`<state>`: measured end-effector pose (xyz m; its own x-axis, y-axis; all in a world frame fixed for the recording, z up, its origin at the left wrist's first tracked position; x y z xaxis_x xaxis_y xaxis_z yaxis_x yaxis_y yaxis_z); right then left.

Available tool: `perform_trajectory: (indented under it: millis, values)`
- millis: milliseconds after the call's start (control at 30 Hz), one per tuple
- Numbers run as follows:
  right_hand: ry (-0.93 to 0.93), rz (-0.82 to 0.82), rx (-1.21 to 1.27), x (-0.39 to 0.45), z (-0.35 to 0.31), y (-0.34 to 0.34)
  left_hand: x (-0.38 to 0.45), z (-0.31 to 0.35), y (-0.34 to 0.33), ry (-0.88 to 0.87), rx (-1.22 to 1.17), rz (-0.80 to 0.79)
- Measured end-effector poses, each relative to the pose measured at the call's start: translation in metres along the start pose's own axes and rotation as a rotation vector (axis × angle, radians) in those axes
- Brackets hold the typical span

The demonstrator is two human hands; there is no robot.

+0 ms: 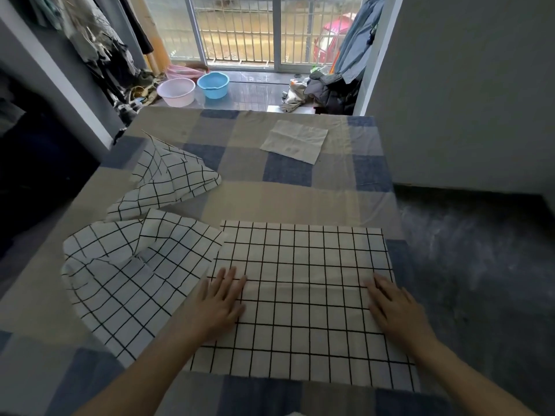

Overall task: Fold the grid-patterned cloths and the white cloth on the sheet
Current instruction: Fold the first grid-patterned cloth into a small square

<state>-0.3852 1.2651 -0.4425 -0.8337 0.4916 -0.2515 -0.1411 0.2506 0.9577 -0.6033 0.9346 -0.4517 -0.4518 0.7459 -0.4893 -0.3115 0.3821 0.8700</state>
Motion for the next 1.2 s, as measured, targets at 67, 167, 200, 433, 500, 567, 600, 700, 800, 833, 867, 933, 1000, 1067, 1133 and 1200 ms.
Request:
perform_trajectory:
  millis: [67, 167, 200, 433, 500, 567, 600, 700, 800, 833, 867, 933, 1000, 1067, 1133, 1200]
  values:
    - [-0.025, 0.002, 0.026, -0.002, 0.002, 0.005, -0.003, 0.002, 0.001, 0.028, 0.021, -0.012]
    - [-0.038, -0.009, 0.064, -0.003, -0.001, 0.016, -0.005, 0.002, 0.012, 0.077, -0.05, 0.032]
    - [-0.045, -0.02, 0.073, -0.002, -0.001, 0.019, -0.006, 0.002, 0.016, 0.071, -0.065, 0.081]
    - [-0.057, -0.087, -0.005, 0.002, -0.005, 0.033, -0.014, -0.007, 0.031, 0.063, -0.12, 0.307]
    - [-0.054, -0.106, -0.013, 0.004, -0.006, 0.035, -0.016, -0.011, 0.031, 0.105, -0.142, 0.331]
    - [-0.058, -0.13, -0.029, 0.006, -0.007, 0.037, -0.02, -0.014, 0.029, 0.152, -0.167, 0.355]
    - [-0.061, -0.135, -0.037, 0.008, -0.007, 0.039, -0.022, -0.016, 0.027, 0.166, -0.179, 0.37]
    - [-0.078, -0.159, -0.065, 0.012, -0.009, 0.038, -0.029, -0.025, 0.02, 0.188, -0.2, 0.42]
    - [-0.104, -0.143, -0.064, 0.014, -0.009, 0.035, -0.034, -0.033, 0.017, 0.2, -0.216, 0.454]
    - [-0.109, -0.125, -0.06, 0.015, -0.008, 0.034, -0.036, -0.036, 0.017, 0.209, -0.226, 0.464]
    - [-0.109, -0.106, -0.053, 0.015, -0.008, 0.034, -0.038, -0.037, 0.017, 0.215, -0.243, 0.475]
    - [-0.111, -0.071, -0.032, 0.015, -0.007, 0.033, -0.041, -0.04, 0.017, 0.208, -0.283, 0.476]
    - [-0.12, -0.051, -0.005, 0.015, -0.005, 0.032, -0.041, -0.041, 0.016, 0.189, -0.298, 0.447]
    - [-0.13, -0.038, 0.017, 0.013, -0.003, 0.031, -0.039, -0.04, 0.017, 0.189, -0.314, 0.413]
    - [-0.133, -0.031, 0.016, 0.013, -0.002, 0.03, -0.036, -0.039, 0.017, 0.209, -0.338, 0.376]
    - [-0.134, -0.023, 0.015, 0.013, -0.002, 0.03, -0.032, -0.038, 0.013, 0.247, -0.378, 0.347]
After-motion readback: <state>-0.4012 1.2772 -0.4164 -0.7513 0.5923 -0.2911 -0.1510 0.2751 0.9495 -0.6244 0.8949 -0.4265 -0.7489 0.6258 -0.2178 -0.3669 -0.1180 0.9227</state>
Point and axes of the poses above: each hand's wrist, its own x-axis towards the middle knuckle, its own y-axis out of the back of the hand, z = x × y, the point moved 6 cm from there along x, towards the middle knuckle, and after that the axes turned 6 degrees about -y, right-handed, at the moved point
